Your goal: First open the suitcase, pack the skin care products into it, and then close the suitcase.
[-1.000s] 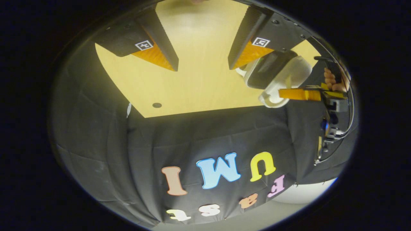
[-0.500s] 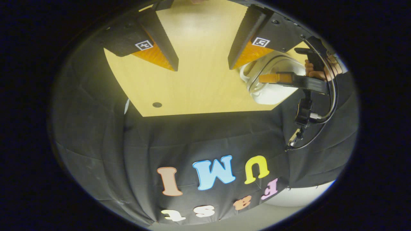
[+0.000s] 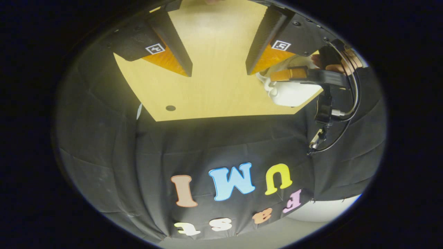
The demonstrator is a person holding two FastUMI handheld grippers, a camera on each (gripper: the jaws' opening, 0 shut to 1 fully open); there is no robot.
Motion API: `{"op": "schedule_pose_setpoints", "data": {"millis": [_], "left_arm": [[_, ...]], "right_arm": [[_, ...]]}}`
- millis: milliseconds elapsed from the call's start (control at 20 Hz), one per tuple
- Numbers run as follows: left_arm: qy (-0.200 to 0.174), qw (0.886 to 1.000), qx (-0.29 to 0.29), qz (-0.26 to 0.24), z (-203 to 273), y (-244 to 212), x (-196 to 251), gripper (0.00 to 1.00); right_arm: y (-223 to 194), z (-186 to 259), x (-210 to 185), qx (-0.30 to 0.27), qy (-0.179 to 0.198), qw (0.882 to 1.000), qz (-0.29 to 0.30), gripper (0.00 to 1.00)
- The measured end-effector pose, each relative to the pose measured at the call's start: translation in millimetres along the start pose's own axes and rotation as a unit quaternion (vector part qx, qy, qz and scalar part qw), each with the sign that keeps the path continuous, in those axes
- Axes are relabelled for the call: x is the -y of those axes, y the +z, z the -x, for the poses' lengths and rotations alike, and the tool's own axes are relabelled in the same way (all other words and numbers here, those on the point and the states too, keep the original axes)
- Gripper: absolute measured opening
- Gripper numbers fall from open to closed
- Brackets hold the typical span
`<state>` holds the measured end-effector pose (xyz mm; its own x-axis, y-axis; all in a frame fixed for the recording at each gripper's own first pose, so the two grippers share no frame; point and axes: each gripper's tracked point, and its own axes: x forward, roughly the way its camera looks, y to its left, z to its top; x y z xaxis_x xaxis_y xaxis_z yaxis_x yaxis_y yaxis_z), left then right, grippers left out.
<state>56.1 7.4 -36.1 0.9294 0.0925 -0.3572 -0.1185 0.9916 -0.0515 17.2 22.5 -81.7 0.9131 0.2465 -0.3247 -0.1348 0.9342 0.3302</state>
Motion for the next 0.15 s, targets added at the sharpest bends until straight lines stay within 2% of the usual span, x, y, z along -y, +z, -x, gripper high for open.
{"op": "schedule_pose_setpoints", "data": {"millis": [50, 150], "left_arm": [[0.000, 1.000, 0.018, -0.004, 8.9, 11.0, -0.3, 0.36], [0.006, 0.998, 0.053, -0.014, 29.6, 29.7, 0.9, 0.57]], "right_arm": [[1.9, 1.6, -1.5, 0.004, -0.003, 1.000, 0.001, 0.95], [5.0, 4.8, -3.6, 0.009, -0.008, 1.000, 0.002, 0.95]]}}
